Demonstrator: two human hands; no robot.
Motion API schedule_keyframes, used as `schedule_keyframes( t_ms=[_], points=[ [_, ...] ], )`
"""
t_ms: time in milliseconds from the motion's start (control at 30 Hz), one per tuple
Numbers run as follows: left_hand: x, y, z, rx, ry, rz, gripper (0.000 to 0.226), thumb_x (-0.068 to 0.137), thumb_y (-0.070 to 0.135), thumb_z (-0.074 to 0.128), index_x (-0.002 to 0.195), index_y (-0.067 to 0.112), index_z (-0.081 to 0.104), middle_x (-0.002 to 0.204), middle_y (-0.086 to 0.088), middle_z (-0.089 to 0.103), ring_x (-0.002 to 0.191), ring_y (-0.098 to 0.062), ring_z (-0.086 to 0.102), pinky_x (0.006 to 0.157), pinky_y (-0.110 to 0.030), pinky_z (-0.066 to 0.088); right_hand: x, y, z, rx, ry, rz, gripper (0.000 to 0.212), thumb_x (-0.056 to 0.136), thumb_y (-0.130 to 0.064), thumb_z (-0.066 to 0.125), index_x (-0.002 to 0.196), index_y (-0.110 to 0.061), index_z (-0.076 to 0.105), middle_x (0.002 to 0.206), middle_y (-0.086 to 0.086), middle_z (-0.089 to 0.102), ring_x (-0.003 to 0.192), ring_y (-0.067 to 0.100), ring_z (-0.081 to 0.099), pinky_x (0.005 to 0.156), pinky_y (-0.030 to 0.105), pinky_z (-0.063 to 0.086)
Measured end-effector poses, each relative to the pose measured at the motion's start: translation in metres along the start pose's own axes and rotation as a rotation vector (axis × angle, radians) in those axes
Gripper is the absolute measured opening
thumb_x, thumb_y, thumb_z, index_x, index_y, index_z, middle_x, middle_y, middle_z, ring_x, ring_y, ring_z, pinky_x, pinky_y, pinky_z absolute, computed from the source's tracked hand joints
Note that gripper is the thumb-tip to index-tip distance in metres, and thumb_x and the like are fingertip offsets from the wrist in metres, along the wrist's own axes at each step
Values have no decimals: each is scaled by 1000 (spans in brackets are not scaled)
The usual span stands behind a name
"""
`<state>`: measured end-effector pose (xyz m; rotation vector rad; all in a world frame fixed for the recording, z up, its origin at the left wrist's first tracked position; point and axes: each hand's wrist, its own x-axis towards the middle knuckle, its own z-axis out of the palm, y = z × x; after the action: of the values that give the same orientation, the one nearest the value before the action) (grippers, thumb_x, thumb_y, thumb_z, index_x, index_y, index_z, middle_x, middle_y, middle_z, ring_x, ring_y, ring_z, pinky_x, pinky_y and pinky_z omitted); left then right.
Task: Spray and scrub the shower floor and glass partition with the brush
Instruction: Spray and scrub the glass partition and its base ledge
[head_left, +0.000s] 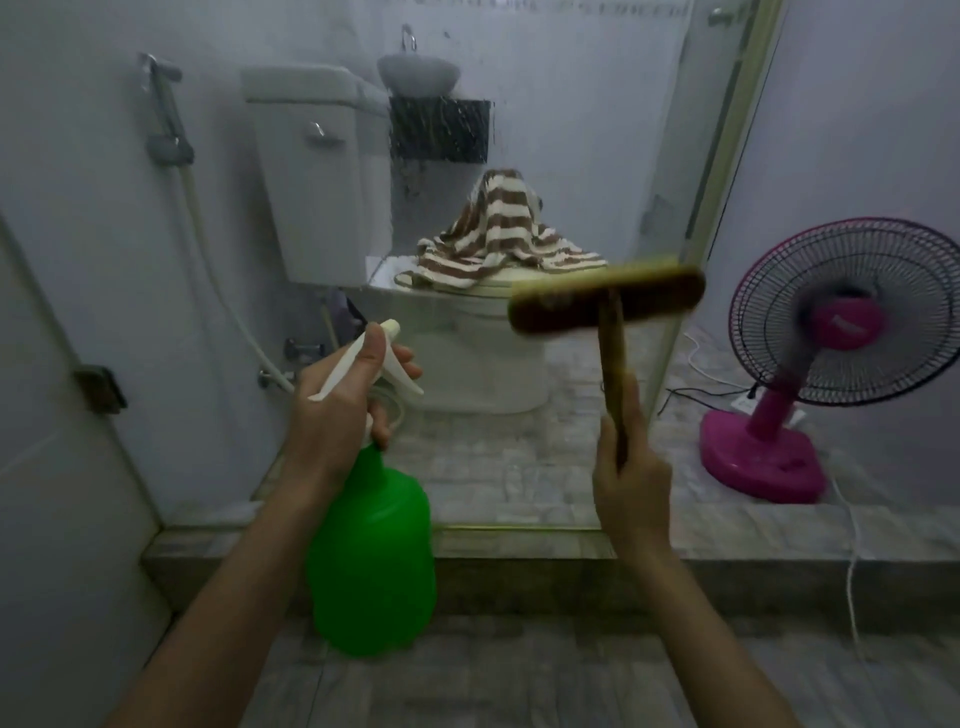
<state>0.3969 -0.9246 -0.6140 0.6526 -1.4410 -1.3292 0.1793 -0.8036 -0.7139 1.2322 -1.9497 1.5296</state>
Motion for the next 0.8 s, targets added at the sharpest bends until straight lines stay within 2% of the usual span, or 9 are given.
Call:
schedule_keyframes(
  t_ms=[100, 167, 233, 300, 400, 533, 633, 733, 800],
  points=[
    [-2, -12, -1, 30, 2, -35, 34, 102, 41, 50, 100, 16, 73, 90, -13, 74, 36, -12, 44, 36, -20, 38, 66, -34, 7, 50, 129, -110, 52, 104, -27, 37, 152, -30, 16, 62, 10, 51, 40, 11, 35, 37, 23, 34],
    [-4, -18, -2, 33, -14, -53, 31, 101, 42, 49, 101, 21, 71, 92, -10, 74, 35, -11, 43, 37, -20, 39, 62, -29, 17, 87, 149, -119, 52, 104, -26, 37, 152, -28, 16, 73, 12, 57, 41, 12, 36, 38, 29, 37],
    [-6, -24, -4, 41, -29, -72, 34, 97, 48, 50, 101, 22, 71, 89, -5, 75, 40, -16, 45, 37, -21, 40, 9, 4, 32, 76, 80, -77, 52, 104, -31, 36, 152, -30, 17, 72, 7, 55, 41, 13, 39, 38, 27, 38],
    [-10, -31, -7, 50, -44, -92, 40, 88, 55, 52, 100, 23, 72, 86, -2, 75, 46, -21, 47, 37, -21, 41, -69, 43, 39, 65, -16, 56, 51, 101, -50, 29, 150, -45, 16, 62, -2, 51, 42, 11, 43, 39, 24, 37],
    [-21, -47, -15, 64, -77, -98, 44, 85, 56, 51, 98, 20, 72, 94, -10, 75, 38, -16, 43, 39, -23, 40, -136, 69, 40, 49, -142, 192, 51, 97, -57, 27, 146, -54, 12, 78, 12, 67, 44, 12, 48, 41, 26, 40],
    [-38, -77, -30, 102, -43, -64, 45, 94, 50, 49, 102, 14, 74, 97, -7, 77, 38, -17, 41, 40, -23, 40, -79, 41, 57, 87, -24, 40, 50, 102, -44, 31, 150, -43, 15, 53, -7, 41, 42, 16, 40, 39, 20, 32],
    [-52, -100, -36, 110, 6, -34, 37, 98, 50, 50, 101, 21, 73, 96, -4, 76, 38, -15, 42, 39, -22, 40, -60, 35, 75, 78, 49, -10, 52, 103, -28, 37, 151, -27, 18, 52, -3, 37, 40, 12, 34, 39, 21, 29],
    [-65, -116, -42, 143, 9, -32, 41, 95, 50, 45, 96, 20, 74, 99, -4, 76, 37, -15, 43, 39, -21, 40, -137, 67, 77, 72, -65, 127, 55, 102, -29, 38, 150, -43, 15, 62, 4, 49, 43, 10, 40, 41, 18, 34],
    [-71, -123, -45, 141, 2, -65, 39, 95, 50, 45, 89, 26, 75, 99, -4, 76, 37, -15, 43, 40, -21, 39, -194, 82, 71, 32, -179, 274, 62, 98, -29, 44, 145, -56, 13, 64, -2, 55, 46, 7, 47, 43, 10, 31]
  ],
)
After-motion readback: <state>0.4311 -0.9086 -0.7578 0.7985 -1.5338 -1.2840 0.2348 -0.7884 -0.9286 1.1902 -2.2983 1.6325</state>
